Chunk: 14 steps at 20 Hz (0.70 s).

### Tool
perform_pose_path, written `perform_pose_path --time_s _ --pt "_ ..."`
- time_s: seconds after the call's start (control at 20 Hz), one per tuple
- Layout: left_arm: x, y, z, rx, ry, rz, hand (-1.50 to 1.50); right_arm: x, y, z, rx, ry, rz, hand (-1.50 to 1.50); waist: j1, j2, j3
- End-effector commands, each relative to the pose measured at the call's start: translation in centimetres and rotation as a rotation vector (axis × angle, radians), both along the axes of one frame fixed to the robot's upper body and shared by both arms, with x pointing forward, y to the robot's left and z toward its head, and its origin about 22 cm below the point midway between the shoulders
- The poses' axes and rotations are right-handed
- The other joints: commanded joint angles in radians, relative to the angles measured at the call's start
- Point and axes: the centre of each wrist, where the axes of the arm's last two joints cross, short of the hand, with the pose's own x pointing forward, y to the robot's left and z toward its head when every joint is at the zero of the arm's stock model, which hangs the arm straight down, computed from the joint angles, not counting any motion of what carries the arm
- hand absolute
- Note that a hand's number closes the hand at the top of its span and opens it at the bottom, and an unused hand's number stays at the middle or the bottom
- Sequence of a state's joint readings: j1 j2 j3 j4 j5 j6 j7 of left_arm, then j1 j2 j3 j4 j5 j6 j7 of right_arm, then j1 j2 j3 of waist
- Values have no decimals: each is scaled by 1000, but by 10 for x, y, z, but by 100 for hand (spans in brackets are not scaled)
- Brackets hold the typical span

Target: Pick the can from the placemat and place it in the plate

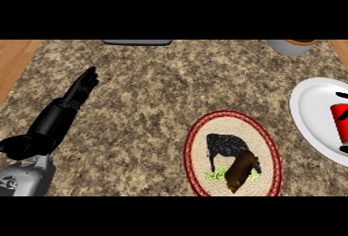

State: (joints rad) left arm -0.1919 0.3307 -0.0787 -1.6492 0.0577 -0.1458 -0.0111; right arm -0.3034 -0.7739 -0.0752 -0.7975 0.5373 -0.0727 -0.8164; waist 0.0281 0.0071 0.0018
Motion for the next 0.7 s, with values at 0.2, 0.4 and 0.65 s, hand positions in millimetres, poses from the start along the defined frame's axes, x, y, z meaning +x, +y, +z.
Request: perform_pose_path --time_s 0.2,0.4,0.65 --pt "-3 4 1 -5 -11 8 0 19 -9 -21 153 -58 79 -150 1 1 1" --pt "-10 0 -8 7 -7 13 0 17 -22 -6 251 -116 142 -150 -8 -2 1" --pt "-8 6 -12 -8 19 10 0 12 -25 -10 516 -66 238 -150 -20 -5 0"
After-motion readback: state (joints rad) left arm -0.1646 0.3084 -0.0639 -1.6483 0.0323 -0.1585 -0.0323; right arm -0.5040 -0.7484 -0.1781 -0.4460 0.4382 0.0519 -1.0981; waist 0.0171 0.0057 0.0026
